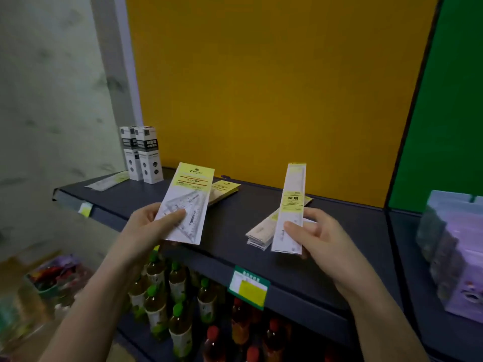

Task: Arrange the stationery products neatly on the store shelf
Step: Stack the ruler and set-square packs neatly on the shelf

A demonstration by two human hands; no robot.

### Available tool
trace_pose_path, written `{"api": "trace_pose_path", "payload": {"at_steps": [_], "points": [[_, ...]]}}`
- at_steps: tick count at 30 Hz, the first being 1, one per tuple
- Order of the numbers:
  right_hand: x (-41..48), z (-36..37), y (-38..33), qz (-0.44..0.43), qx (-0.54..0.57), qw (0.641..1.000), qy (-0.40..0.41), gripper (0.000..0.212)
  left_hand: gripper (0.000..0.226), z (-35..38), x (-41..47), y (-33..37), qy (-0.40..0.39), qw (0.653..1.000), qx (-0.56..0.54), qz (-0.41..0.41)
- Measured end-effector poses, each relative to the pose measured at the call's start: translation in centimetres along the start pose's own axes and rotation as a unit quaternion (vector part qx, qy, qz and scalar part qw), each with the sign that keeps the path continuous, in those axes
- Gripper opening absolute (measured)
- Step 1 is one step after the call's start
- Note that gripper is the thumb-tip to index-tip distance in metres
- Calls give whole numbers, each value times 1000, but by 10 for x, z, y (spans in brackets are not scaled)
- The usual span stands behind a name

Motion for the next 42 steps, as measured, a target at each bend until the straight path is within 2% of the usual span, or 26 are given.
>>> {"api": "trace_pose_path", "payload": {"at_steps": [4, 9, 14, 19, 23, 29, 33, 37, 39, 42], "points": [[17, 10, 7, 21, -31, 997, 75, 30, 19, -4, 58, -7, -40, 999, -2, 31], [36, 34, 4, 70, -73, 982, 157, 51, 16, -1, 122, -15, -142, 989, 5, 39], [54, 60, 4, 126, -163, 959, 195, 29, 19, -10, 167, -22, -195, 976, 56, 80], [60, 66, 0, 186, -232, 930, 215, 26, 23, -13, 191, -33, -230, 964, 95, 95], [63, 65, -6, 219, -278, 910, 218, 37, 24, -14, 197, -36, -229, 965, 82, 103], [64, 62, -8, 254, -371, 869, 207, 30, 29, -14, 205, -40, -235, 962, 97, 102], [59, 60, -10, 255, -426, 835, 238, 31, 31, -11, 206, -40, -235, 959, 116, 110], [56, 61, -9, 226, -429, 829, 279, 42, 36, -10, 207, -40, -192, 943, 235, 139], [55, 64, -8, 208, -439, 826, 286, 44, 40, -12, 205, -35, -139, 915, 334, 178], [51, 69, -8, 186, -434, 833, 289, 41, 43, -13, 200, -30, -95, 882, 408, 217]]}}
Point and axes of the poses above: each hand's wrist, its own x-axis towards the middle knuckle, its own z-axis out of the palm, y = z × x, the point moved 4 cm from there along x, towards the middle knuckle, and after that the axes turned 6 degrees about -x, right-handed, at the moved point
